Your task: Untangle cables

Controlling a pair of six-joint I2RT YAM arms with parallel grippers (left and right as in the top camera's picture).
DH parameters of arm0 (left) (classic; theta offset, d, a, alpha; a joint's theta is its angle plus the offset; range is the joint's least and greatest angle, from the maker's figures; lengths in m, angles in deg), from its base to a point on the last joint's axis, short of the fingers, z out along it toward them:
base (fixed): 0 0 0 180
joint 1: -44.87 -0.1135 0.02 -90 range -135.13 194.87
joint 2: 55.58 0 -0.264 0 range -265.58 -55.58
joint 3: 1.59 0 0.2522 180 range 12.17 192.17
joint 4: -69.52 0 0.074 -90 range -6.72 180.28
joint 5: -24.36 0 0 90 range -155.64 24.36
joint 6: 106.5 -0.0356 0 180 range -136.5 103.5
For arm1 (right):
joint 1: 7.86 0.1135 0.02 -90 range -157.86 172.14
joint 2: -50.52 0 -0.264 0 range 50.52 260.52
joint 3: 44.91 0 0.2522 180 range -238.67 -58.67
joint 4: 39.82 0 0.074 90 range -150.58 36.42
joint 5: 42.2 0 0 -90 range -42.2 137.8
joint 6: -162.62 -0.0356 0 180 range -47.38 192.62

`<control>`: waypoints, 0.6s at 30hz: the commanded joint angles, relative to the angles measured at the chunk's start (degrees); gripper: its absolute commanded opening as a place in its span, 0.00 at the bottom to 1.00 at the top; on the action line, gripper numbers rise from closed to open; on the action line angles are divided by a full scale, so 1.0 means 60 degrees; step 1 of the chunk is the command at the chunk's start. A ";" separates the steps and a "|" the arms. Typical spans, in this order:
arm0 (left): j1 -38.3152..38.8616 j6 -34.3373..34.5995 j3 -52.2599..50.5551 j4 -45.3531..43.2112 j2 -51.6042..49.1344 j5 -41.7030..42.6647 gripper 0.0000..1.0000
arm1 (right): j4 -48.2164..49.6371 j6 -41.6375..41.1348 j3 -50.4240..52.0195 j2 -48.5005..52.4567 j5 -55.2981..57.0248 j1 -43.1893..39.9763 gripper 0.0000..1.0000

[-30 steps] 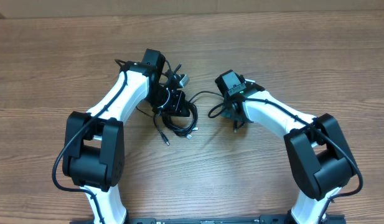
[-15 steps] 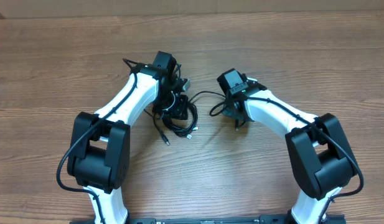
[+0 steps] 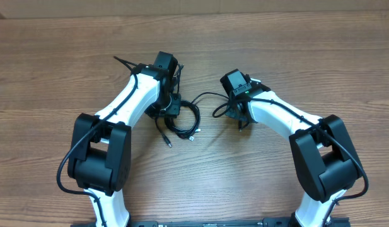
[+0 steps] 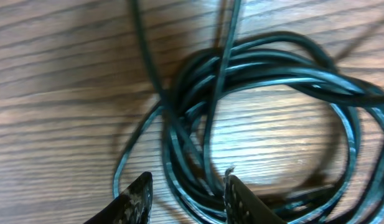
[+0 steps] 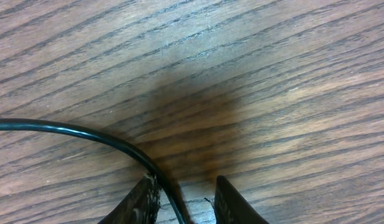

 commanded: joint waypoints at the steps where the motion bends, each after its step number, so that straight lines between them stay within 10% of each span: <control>1: -0.0055 0.0525 0.0106 0.0015 -0.0084 -0.0568 0.38 | 0.0022 -0.0095 -0.0171 -0.0026 0.0171 -0.0069 0.28; 18: -0.0481 0.0568 -0.0514 0.0091 -0.0444 -0.1836 0.38 | 0.0022 -0.0095 -0.0171 -0.0026 0.0106 -0.0069 0.28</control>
